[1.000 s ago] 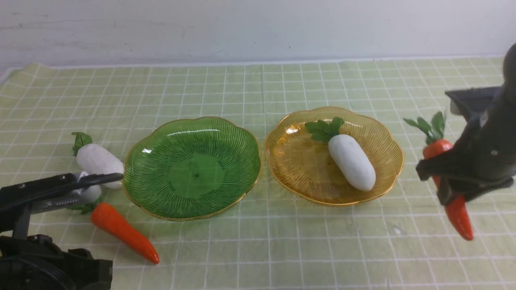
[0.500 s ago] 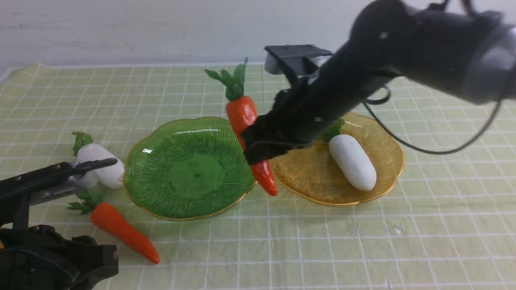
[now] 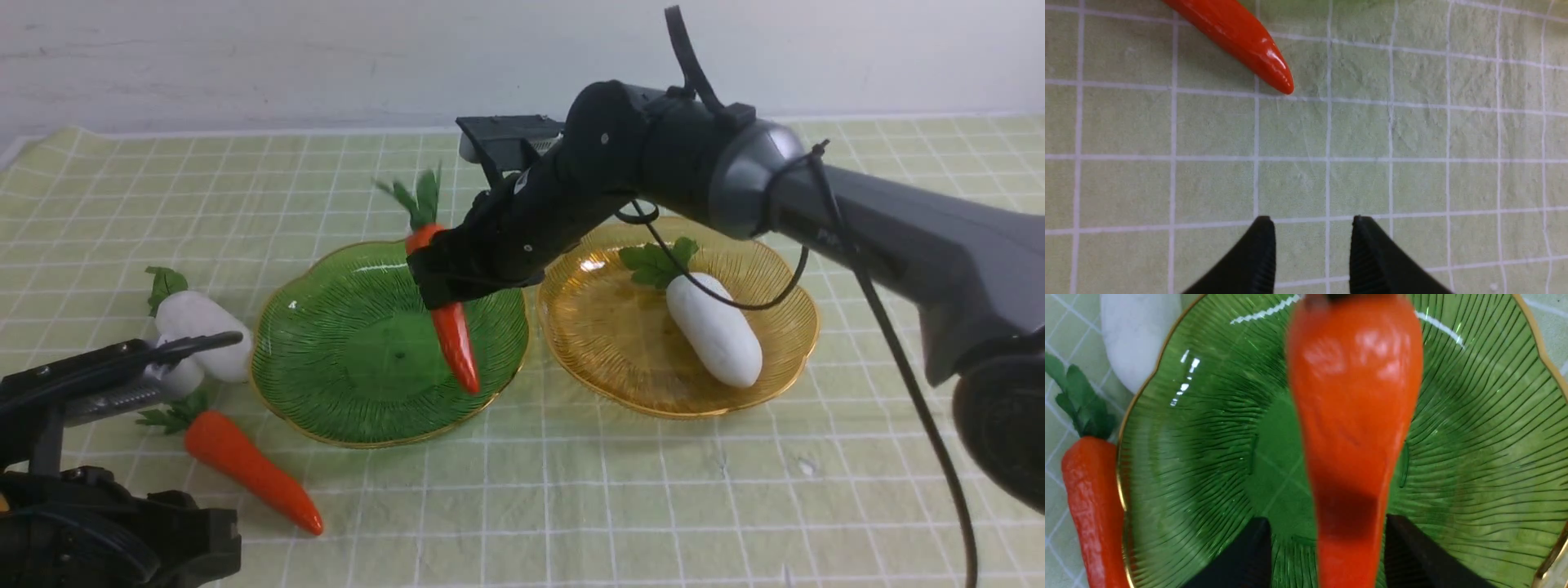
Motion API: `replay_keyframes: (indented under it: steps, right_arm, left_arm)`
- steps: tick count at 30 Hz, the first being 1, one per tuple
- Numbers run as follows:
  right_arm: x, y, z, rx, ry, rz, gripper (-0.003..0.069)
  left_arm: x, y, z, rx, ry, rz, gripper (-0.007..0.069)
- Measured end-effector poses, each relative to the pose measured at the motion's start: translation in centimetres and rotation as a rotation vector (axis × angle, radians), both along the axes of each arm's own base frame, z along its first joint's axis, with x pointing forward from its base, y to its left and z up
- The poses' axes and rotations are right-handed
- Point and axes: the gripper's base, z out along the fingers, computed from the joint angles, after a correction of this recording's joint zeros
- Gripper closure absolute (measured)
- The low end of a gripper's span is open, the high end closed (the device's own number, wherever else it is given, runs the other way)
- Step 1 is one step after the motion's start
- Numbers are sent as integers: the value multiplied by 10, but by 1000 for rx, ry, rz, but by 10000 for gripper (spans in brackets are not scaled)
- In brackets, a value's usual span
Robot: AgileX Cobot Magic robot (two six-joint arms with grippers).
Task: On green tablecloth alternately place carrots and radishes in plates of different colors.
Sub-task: 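Pick up the vegetable and place it in the green plate with the right gripper, then pick up the white radish and place it on the plate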
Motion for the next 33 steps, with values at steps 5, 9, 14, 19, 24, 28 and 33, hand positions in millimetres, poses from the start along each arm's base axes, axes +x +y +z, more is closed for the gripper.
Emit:
replay_keyframes:
  steps: [5,9,14,19,24,28,33]
  right_arm:
    - [0,-7,9,-30,57,29,162]
    - [7,-34,47,-50,100,48,196]
    - [8,-73,103,-16,16,-34,341]
    - [-23,-93,139,-25,-20,-45,515]
    - [-84,-124,157,-69,5,-47,624]
    - [-139,-152,154,-121,26,-38,641]
    - [-220,-194,116,-220,88,-14,642]
  left_arm:
    - [0,0,0,4,1,0,387]
    - [5,5,16,71,-25,0,387]
    - [18,16,45,188,-94,55,387]
    - [46,27,47,302,-64,135,380]
    - [90,32,24,319,16,214,330]
    - [126,46,15,283,47,326,263]
    - [178,69,13,196,33,479,191]
